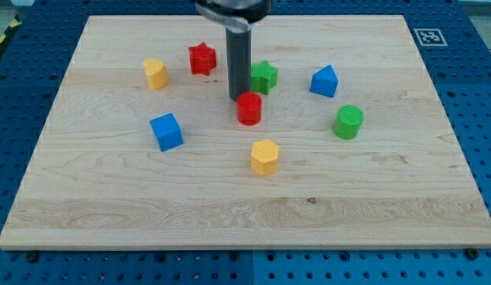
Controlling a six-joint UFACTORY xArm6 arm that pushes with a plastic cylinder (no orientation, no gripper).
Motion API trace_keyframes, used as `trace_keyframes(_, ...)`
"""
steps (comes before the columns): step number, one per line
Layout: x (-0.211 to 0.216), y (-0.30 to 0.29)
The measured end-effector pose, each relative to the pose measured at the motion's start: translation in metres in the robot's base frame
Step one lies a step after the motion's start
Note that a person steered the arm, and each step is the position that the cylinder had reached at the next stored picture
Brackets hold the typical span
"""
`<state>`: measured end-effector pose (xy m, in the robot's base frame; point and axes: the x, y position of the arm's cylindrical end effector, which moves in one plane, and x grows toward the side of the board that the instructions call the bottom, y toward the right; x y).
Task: Slide red circle towards bottom right
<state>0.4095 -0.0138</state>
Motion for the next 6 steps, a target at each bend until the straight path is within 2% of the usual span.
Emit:
trace_keyframes(3,0.068,0.000)
trace_keyframes(6,0.070,0.044)
